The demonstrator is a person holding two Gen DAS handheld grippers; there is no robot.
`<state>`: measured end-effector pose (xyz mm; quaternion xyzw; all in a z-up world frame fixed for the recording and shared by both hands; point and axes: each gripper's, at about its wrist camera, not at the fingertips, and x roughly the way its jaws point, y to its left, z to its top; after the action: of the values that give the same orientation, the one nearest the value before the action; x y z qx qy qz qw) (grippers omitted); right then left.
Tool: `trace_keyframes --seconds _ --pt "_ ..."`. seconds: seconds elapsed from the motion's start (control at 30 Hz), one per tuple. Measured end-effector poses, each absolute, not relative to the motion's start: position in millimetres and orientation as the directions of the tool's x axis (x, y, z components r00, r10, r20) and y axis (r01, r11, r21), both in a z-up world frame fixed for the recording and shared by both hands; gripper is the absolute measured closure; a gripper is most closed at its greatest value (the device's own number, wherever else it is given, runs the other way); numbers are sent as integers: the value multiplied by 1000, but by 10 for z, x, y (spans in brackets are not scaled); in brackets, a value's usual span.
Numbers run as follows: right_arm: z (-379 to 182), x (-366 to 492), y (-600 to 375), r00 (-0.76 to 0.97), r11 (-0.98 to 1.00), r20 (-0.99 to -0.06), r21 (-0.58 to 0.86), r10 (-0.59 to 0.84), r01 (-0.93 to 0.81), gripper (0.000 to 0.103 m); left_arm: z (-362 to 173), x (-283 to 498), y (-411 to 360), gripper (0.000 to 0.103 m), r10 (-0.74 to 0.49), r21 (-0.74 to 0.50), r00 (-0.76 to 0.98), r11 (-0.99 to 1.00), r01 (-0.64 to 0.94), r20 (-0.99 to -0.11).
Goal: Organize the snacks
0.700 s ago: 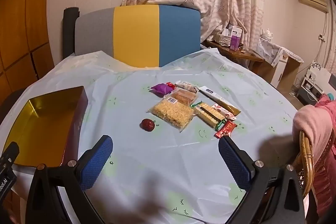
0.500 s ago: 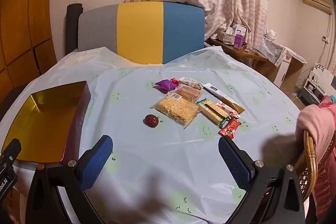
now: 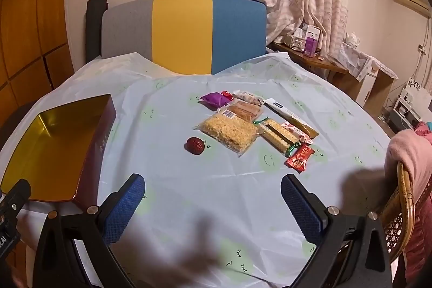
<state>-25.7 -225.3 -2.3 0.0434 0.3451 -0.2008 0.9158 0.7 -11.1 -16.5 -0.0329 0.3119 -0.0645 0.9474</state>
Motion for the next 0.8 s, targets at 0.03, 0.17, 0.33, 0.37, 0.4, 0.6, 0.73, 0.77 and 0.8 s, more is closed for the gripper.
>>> trace_keyframes --seconds 0.03,0.17,0.33,0.37,0.4,0.6,0.73,0.77,0.8 --pt "-33 -250 -2259 679 916 -653 -56 -335 398 0 -173 4 -115 0 -141 -100 798 990 102 -587" --pt "-63 -240 -2265 675 916 -658 -59 -334 396 0 -197 18 -106 0 -147 -108 791 989 102 -594" --pt "-92 -200 -2285 667 916 -667 -62 -333 396 0 -227 43 -113 0 -149 -112 783 988 102 -603" --pt "-102 -189 -2296 665 916 -668 -62 -334 397 0 -230 39 -123 0 -147 -108 784 989 103 -603" --pt "-114 -184 -2305 662 915 -671 -62 -334 399 0 -234 41 -125 0 -147 -104 783 989 105 -604" --pt "-185 -158 -2365 649 913 -686 -57 -330 404 0 -262 41 -174 0 -145 -87 774 989 116 -616" --pt "-199 -162 -2377 648 912 -687 -52 -328 406 0 -260 29 -195 0 -152 -82 774 988 129 -615" --pt "-199 -164 -2377 648 912 -687 -52 -328 406 0 -256 32 -205 0 -153 -81 774 988 131 -614" --pt "-198 -165 -2378 649 913 -687 -52 -327 406 0 -250 24 -210 0 -153 -79 776 988 133 -612"
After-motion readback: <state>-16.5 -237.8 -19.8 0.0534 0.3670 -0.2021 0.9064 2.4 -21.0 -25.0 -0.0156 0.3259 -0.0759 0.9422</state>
